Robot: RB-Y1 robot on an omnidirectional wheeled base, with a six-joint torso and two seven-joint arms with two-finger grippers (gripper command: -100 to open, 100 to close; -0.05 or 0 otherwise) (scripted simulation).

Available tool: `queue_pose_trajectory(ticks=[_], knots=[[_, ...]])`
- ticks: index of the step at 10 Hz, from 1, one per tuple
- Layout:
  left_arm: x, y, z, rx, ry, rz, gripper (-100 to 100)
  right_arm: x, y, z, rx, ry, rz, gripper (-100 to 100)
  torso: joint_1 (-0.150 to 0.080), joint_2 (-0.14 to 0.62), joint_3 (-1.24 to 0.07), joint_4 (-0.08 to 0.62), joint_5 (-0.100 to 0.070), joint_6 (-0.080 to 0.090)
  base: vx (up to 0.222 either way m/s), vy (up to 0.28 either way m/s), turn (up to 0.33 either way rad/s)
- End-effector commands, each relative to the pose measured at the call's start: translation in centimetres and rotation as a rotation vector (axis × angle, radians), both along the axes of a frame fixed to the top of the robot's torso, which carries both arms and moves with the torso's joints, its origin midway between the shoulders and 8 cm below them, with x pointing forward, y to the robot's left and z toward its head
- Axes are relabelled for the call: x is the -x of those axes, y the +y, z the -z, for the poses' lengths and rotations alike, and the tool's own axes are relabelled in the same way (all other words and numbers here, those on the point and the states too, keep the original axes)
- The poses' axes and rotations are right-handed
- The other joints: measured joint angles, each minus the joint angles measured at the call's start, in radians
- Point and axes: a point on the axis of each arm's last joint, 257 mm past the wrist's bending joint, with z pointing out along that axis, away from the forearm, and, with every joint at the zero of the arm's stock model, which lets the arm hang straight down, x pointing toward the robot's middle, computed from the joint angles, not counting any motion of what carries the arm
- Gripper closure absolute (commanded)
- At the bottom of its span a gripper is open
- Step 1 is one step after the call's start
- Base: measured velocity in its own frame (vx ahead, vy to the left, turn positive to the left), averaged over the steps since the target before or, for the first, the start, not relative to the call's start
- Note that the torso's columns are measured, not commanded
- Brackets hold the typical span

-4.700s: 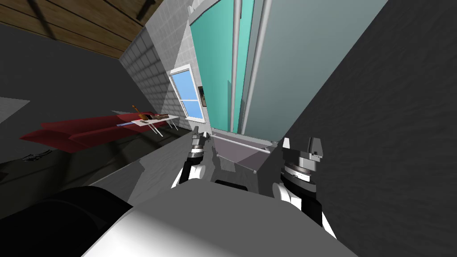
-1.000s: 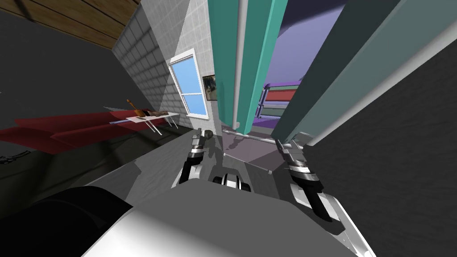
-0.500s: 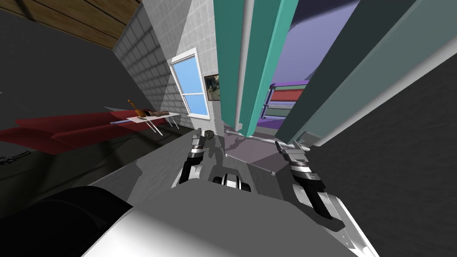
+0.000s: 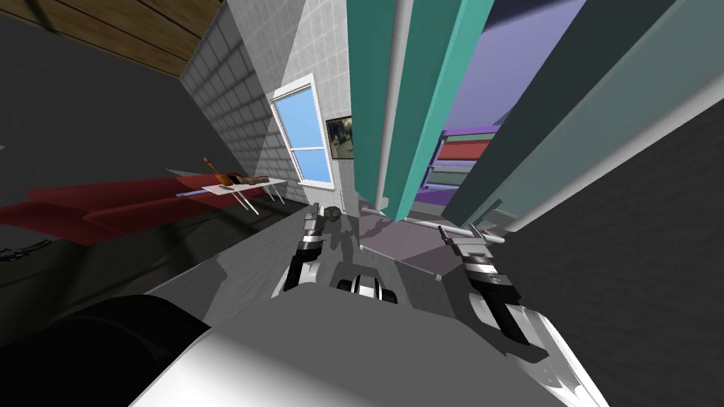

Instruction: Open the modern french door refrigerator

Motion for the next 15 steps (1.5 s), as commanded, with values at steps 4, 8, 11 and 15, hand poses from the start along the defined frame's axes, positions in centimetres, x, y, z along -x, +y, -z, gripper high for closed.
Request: queue_pose_trajectory(ticks=[4,8,11,15], knots=[[0.0,0.0,0.0,0.000,0.000,0.000,0,-0.5,-2.8,1.8,0.199,0.032,0.141,-100,0.002,-0.002,-0.001,0.000,0.000,0.000,0.042,0.103,0.014],[0.0,0.0,0.0,0.000,0.000,0.000,0,-0.7,-4.2,2.6,0.300,0.048,0.209,-100,-0.001,-0.001,0.000,0.000,0.000,0.000,0.034,0.055,0.008],[0.0,0.0,0.0,0.000,0.000,0.000,0,-0.8,-6.9,4.4,0.420,0.090,0.303,-100,0.001,-0.001,-0.001,0.000,0.000,0.000,0.054,0.082,0.023],[0.0,0.0,0.0,0.000,0.000,0.000,0,-0.7,-8.2,5.4,0.527,0.110,0.368,-100,-0.001,0.000,0.000,0.000,-0.001,0.000,0.046,0.073,0.015]])
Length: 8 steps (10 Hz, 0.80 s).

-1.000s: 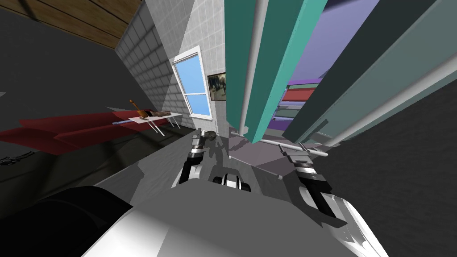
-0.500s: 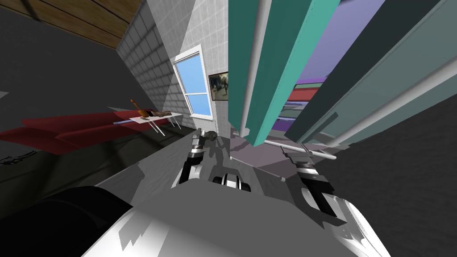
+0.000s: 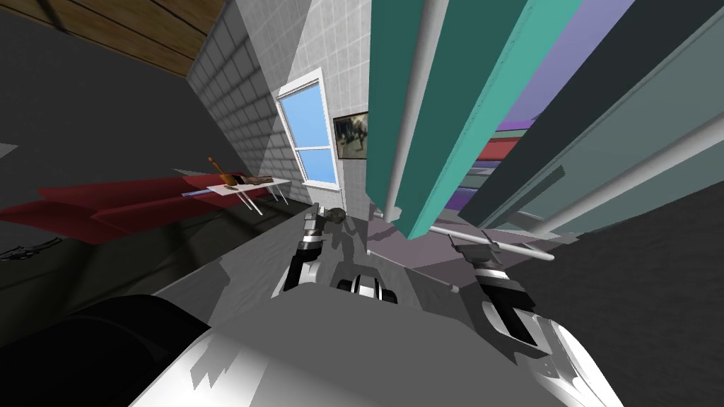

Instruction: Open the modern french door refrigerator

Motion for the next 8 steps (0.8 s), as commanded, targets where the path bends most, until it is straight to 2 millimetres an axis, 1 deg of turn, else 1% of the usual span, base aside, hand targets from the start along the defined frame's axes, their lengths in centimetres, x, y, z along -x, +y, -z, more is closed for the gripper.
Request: queue_pose_trajectory(ticks=[1,3,4,5,6,8], knots=[[0.0,0.0,0.0,0.000,0.000,0.000,0,0.2,-1.8,1.4,0.083,0.032,0.066,-100,0.000,0.000,-0.001,0.000,0.000,0.000,0.081,0.083,0.034],[0.0,0.0,0.0,0.000,0.000,0.000,0,0.2,-1.8,1.4,0.120,0.034,0.079,-100,0.001,0.000,-0.001,0.000,0.001,0.000,0.043,0.053,0.008],[0.0,0.0,0.0,0.000,0.000,0.000,0,0.4,-3.0,2.4,0.159,0.056,0.117,-100,-0.001,0.002,0.001,0.000,0.000,0.000,0.039,0.061,0.039],[0.0,0.0,0.0,0.000,0.000,0.000,0,0.4,-3.0,2.4,0.180,0.057,0.124,-100,0.001,0.001,0.001,0.000,0.000,0.000,0.052,0.070,0.019],[0.0,0.0,0.0,0.000,0.000,0.000,0,0.6,-4.1,3.3,0.204,0.079,0.154,-100,0.002,0.000,0.000,0.000,0.001,0.000,0.077,0.075,0.033],[0.0,0.0,0.0,0.000,0.000,0.000,0,0.6,-4.1,3.3,0.236,0.081,0.165,-100,0.000,-0.001,-0.001,-0.001,0.000,0.000,0.052,0.044,0.008]])
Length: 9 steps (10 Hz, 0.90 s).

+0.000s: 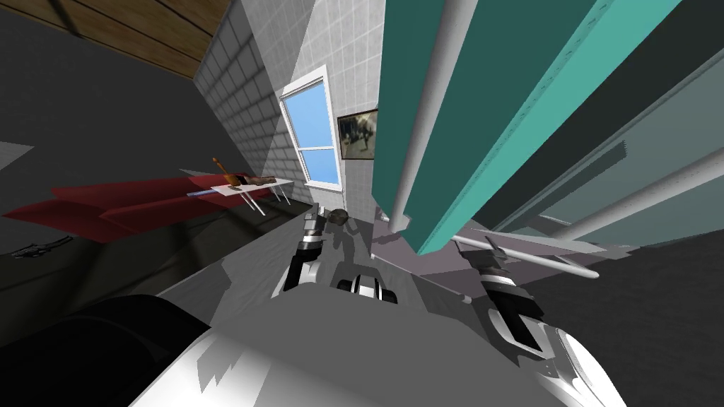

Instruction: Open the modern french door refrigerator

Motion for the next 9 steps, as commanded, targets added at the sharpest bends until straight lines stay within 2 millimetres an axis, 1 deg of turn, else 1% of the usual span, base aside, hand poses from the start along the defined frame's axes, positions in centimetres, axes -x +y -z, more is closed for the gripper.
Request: queue_pose_trajectory(ticks=[1,2,3,4,5,6,7,8,9], knots=[[0.0,0.0,0.0,0.000,0.000,0.000,0,0.3,-1.1,1.2,0.059,0.027,0.044,-100,-0.001,0.002,0.002,0.001,0.000,0.000,0.044,0.052,0.042],[0.0,0.0,0.0,0.000,0.000,0.000,0,0.3,-1.1,1.2,0.075,0.029,0.049,-100,0.000,0.002,0.002,0.001,0.000,0.000,0.063,0.052,0.023],[0.0,0.0,0.0,0.000,0.000,0.000,0,0.6,-2.0,2.2,0.096,0.049,0.077,-100,0.001,0.001,0.001,0.000,0.000,0.000,0.089,0.083,0.036],[0.0,0.0,0.0,0.000,0.000,0.000,0,0.6,-2.0,2.2,0.119,0.052,0.083,-100,0.003,-0.001,0.000,0.000,0.000,0.000,0.071,0.066,0.016],[0.0,0.0,0.0,0.000,0.000,0.000,0,0.9,-2.7,3.2,0.138,0.072,0.108,-100,0.001,0.001,0.000,0.000,0.000,0.000,0.077,0.065,0.037],[0.0,0.0,0.0,0.000,0.000,0.000,0,0.9,-2.7,3.2,0.159,0.075,0.114,-100,0.000,0.001,0.001,0.000,0.000,0.000,0.063,0.047,0.021],[0.0,0.0,0.0,0.000,0.000,0.000,0,1.2,-3.3,4.2,0.175,0.094,0.137,-100,-0.001,0.002,0.001,0.001,0.000,0.000,0.075,0.050,0.046],[0.0,0.0,0.0,0.000,0.000,0.000,0,1.2,-3.3,4.2,0.193,0.096,0.142,-100,0.000,0.001,0.001,0.000,0.000,0.000,0.065,0.042,0.017],[0.0,0.0,0.0,0.000,0.000,0.000,0,1.6,-3.8,5.2,0.211,0.115,0.163,-100,0.000,0.002,0.001,0.001,0.000,0.000,0.074,0.042,0.038]])
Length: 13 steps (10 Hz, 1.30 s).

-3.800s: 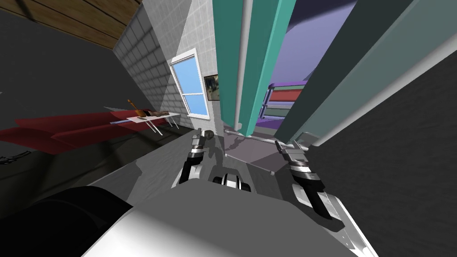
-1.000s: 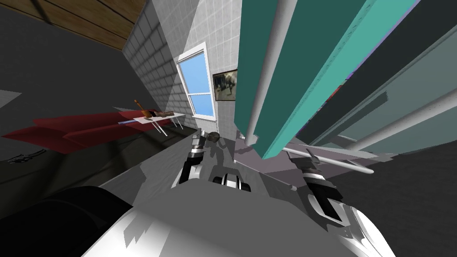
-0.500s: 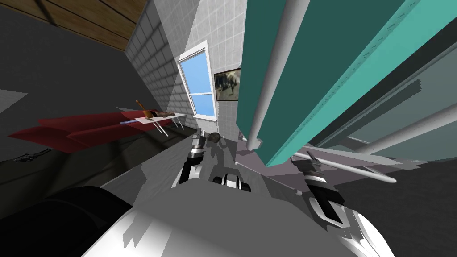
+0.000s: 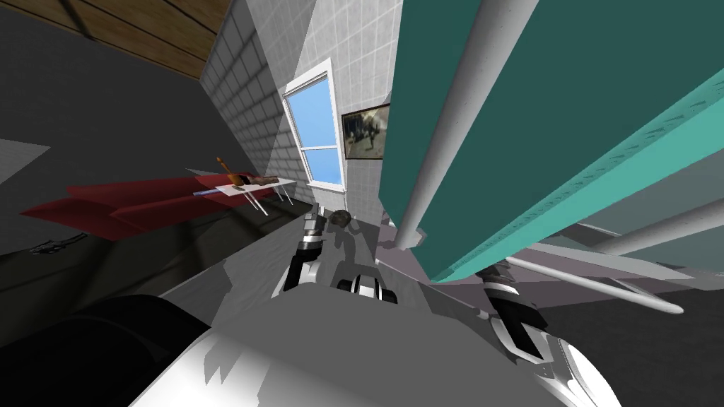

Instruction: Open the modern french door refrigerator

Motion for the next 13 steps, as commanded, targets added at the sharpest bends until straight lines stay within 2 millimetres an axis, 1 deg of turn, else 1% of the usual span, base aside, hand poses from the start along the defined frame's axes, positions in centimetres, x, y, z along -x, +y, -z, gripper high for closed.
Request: queue_pose_trajectory(ticks=[1,2,3,5,6,9,11,12,13], knots=[[0.0,0.0,0.0,0.000,0.000,0.000,0,0.3,-0.5,1.2,0.042,0.026,0.031,-100,0.001,-0.001,0.000,0.000,0.000,0.000,0.059,0.044,0.021],[0.0,0.0,0.0,0.000,0.000,0.000,0,0.7,-0.9,2.2,0.059,0.043,0.052,-100,0.001,0.000,0.000,0.000,0.000,0.000,0.065,0.046,0.036],[0.0,0.0,0.0,0.000,0.000,0.000,0,0.7,-0.9,2.2,0.066,0.045,0.053,-100,0.001,-0.001,0.000,0.000,0.000,0.000,0.055,0.030,0.016],[0.0,0.0,0.0,0.000,0.000,0.000,0,1.3,-1.3,4.0,0.094,0.077,0.087,-100,0.000,-0.001,0.000,0.000,0.000,0.000,0.080,0.042,0.044],[0.0,0.0,0.0,0.000,0.000,0.000,0,1.3,-1.3,4.0,0.101,0.078,0.088,-100,0.002,-0.002,-0.001,-0.001,0.000,0.000,0.072,0.046,0.018],[0.0,0.0,0.0,0.000,0.000,0.000,0,2.0,-1.1,6.5,0.123,0.115,0.121,-100,0.000,-0.002,-0.001,-0.001,-0.001,-0.001,0.070,0.042,0.039],[0.0,0.0,0.0,0.000,0.000,0.000,0,2.3,-0.7,7.7,0.123,0.130,0.133,-100,0.000,-0.002,-0.001,0.000,0.000,0.000,0.074,0.031,0.024],[0.0,0.0,0.0,0.000,0.000,0.000,0,2.2,-0.9,7.3,0.122,0.125,0.130,-100,0.000,0.000,0.000,0.000,0.000,0.000,0.025,0.009,0.005],[0.0,0.0,0.0,0.000,0.000,0.000,0,1.8,-1.9,6.5,0.125,0.126,0.136,-100,-0.001,0.002,0.001,0.001,0.000,0.000,0.067,0.004,0.043]])
